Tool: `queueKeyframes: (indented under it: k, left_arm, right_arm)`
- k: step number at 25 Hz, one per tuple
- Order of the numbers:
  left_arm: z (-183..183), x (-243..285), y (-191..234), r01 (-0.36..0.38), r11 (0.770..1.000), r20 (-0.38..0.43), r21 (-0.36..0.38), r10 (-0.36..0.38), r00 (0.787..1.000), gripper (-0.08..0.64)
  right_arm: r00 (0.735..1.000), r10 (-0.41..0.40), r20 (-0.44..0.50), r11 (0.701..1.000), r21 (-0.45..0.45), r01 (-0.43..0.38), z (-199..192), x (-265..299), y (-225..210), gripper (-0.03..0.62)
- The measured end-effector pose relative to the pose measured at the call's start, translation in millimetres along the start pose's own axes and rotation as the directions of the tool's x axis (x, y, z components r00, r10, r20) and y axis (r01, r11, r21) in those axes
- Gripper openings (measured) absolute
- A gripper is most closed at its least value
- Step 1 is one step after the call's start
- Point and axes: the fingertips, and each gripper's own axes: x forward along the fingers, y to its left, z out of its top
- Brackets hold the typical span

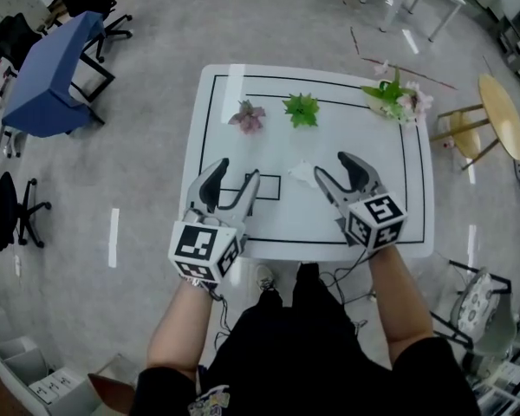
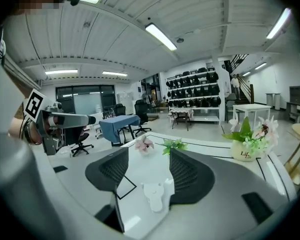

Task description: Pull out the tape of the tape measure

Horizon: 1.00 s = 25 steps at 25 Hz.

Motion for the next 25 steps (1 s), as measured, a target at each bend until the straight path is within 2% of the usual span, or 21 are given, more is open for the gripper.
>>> queueKeyframes:
  k: [8, 19, 25]
  left_arm:
    - [-20.4, 23.9, 1.0, -0.019, 1.000, -0.046, -0.023, 0.018, 0.999, 0.221]
    - [-41.5, 43.7, 2.6, -0.045, 0.998, -0.087, -0.054, 0.040, 0.995, 0.221]
    - [-54.1, 48.1, 1.1, -0.060, 0.996, -0.109, -0.073, 0.052, 0.993, 0.221]
  right_arm:
    - [0.993, 0.045, -0.113, 0.999, 0.027, -0.043, -53.6, 31.6, -13.5, 0.252]
    - [0.958, 0.105, -0.268, 0.994, 0.049, -0.095, -127.7, 55.9, -18.5, 0.258]
    - [0.940, 0.108, -0.325, 0.994, 0.009, -0.111, -149.8, 65.2, -18.5, 0.252]
